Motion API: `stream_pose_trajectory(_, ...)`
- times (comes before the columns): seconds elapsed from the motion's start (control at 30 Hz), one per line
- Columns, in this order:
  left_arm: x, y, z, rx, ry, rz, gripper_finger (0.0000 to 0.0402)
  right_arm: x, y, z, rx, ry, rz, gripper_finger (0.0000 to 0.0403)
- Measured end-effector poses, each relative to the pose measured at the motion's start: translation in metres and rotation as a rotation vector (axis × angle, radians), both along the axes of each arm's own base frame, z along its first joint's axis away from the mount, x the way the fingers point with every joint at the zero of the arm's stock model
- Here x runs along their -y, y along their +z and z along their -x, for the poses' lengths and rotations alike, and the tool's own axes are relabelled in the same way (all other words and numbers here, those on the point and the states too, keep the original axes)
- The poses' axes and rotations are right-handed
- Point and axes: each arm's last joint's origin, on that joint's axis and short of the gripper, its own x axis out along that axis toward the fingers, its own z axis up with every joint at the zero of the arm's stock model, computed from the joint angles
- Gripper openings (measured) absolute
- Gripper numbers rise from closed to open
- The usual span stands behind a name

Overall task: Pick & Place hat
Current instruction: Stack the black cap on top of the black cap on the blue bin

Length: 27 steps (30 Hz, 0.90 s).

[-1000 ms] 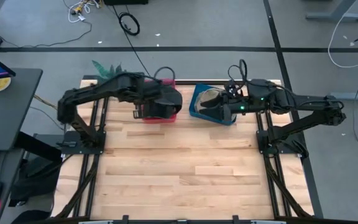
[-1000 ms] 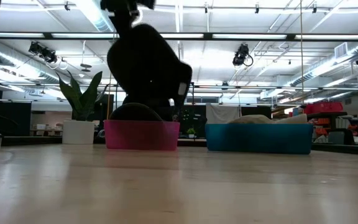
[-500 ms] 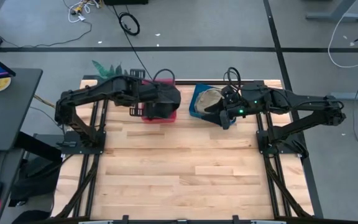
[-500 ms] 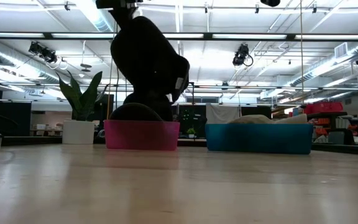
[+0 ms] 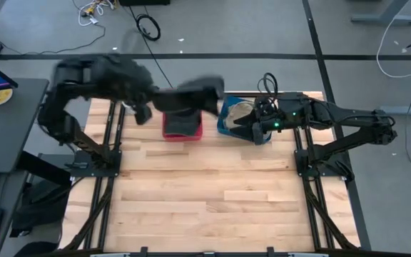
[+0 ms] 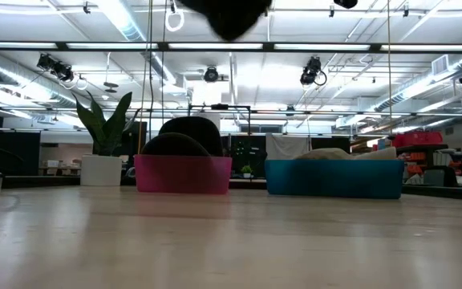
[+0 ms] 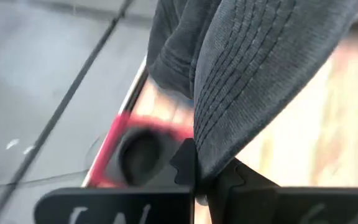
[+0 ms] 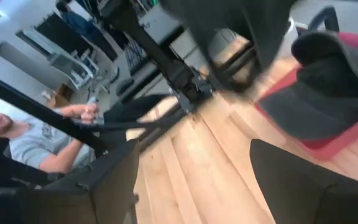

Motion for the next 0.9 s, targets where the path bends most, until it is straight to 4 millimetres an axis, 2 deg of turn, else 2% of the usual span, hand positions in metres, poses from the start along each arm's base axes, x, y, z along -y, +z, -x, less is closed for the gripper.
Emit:
stream_pose_trajectory(0.1, 0.002, 0.011, 0.021, 0.148, 0.065, 0.081, 0.0011, 0.002, 0.003, -0.001, 0.038, -0.009, 0.001, 0.0306)
stream_pose_trajectory(0.17, 0.0, 0.006, 0.034, 0.083, 0.116, 0.113, 0.0011, 0.004, 0.006, -0.002, 0.061, -0.015, 0.001, 0.0306)
stream_pose_trajectory(0.3, 0.004, 0.002, 0.04, 0.094, 0.126, 0.177, 0.0011, 0.007, 0.011, -0.003, 0.118, -0.013, -0.001, 0.0306)
stream_pose_trajectory(0.37, 0.004, 0.001, 0.032, 0.097, 0.112, 0.184, 0.0011, 0.008, 0.016, -0.004, 0.166, -0.007, 0.003, 0.0306)
stream_pose_trajectory(0.47, 0.007, -0.012, 0.024, 0.02, 0.067, 0.232, 0.0011, 0.009, 0.025, -0.005, 0.259, 0.007, 0.063, 0.0306)
stream_pose_trajectory(0.6, 0.008, -0.034, -0.002, -0.09, 0.012, 0.275, 0.0011, 0.009, 0.033, -0.008, 0.355, 0.022, 0.196, 0.0306)
stream_pose_trajectory(0.7, 0.01, -0.048, -0.016, -0.158, -0.056, 0.307, 0.0011, 0.009, 0.03, -0.016, 0.353, 0.031, 0.254, 0.0306)
stream_pose_trajectory(0.9, 0.011, -0.069, -0.034, -0.255, -0.066, 0.315, 0.0011, 0.009, 0.007, -0.046, 0.267, 0.099, 0.253, 0.0306)
